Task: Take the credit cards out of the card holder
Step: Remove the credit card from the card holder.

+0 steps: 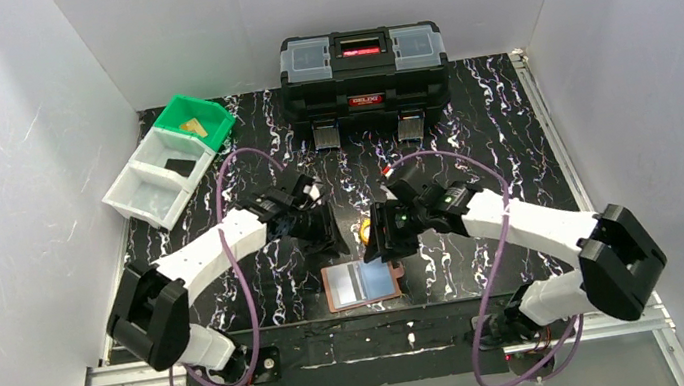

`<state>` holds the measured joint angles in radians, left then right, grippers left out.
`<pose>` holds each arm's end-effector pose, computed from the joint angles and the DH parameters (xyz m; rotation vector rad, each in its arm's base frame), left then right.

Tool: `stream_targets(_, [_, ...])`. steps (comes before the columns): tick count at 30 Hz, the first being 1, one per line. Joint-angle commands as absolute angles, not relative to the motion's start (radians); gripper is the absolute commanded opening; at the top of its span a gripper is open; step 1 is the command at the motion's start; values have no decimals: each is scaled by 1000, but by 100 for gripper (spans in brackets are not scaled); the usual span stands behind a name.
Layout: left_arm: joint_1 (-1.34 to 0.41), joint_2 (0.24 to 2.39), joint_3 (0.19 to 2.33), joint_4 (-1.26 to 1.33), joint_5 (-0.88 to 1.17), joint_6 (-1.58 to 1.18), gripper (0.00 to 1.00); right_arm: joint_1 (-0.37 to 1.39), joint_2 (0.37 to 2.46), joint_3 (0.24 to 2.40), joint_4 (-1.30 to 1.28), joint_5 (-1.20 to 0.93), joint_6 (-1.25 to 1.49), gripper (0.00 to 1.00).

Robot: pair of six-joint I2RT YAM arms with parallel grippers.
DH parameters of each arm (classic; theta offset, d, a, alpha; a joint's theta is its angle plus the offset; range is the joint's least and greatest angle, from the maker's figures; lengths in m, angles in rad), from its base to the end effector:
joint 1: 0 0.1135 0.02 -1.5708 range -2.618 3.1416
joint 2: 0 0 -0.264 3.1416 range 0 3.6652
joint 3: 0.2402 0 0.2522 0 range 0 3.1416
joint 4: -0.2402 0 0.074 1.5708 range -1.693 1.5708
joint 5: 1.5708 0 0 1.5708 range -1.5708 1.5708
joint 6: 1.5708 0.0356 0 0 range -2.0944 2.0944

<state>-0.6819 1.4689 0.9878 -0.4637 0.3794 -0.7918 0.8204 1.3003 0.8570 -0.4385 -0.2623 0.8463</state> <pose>0.2252 -0.1998 0.2292 0.0197 2.7618 -0.9915 0.1742 0.2004 0.2334 -0.0930 2.7066 0.9584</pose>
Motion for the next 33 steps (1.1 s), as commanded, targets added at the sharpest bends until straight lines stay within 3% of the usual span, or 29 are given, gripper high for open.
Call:
stream_targets(1, [-659, 1405, 898, -556, 350, -754, 28, 837, 1376, 846, -308, -351, 875, 53])
stream_targets(6, [-649, 1361, 835, -569, 308, -760, 19, 879, 1466, 897, -323, -316, 869, 52])
stream_targets(14, [-633, 1332, 766, -507, 347, -765, 13, 941, 1582, 940, -355, -247, 868, 53])
stream_targets(33, [-681, 1466, 681, -315, 396, -839, 7, 986, 1709, 983, -341, -231, 875, 53])
